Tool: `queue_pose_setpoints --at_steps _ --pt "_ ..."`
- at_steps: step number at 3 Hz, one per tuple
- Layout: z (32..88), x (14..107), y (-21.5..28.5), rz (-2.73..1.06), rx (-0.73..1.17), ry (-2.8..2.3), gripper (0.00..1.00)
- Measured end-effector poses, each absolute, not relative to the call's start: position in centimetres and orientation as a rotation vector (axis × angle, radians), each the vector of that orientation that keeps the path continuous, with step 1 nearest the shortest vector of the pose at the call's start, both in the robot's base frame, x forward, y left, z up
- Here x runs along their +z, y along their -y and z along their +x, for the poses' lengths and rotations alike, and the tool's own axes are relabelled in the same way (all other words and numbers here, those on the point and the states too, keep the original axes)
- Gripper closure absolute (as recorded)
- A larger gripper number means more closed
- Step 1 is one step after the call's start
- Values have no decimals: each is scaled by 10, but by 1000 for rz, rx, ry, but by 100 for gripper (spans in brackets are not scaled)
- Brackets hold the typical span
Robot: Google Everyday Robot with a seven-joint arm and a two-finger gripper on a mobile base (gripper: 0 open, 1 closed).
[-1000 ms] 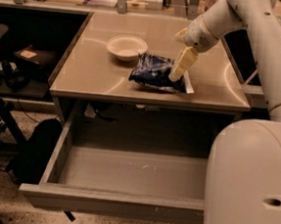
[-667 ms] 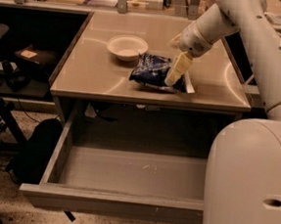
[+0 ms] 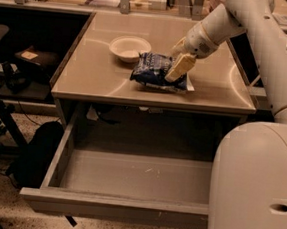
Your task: Place blue chip bag into top drawer
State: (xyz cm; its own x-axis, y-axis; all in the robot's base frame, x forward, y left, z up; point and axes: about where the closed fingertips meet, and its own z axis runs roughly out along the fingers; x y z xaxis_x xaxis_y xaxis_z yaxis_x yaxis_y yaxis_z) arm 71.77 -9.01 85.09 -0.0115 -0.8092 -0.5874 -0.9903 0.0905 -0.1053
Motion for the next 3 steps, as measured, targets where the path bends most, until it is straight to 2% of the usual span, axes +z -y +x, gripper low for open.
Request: queue_pose_setpoints --at_steps 2,3 --pt "715 850 97 -1738 475 -1884 88" --pt "691 885 121 -1653 428 -1838 100"
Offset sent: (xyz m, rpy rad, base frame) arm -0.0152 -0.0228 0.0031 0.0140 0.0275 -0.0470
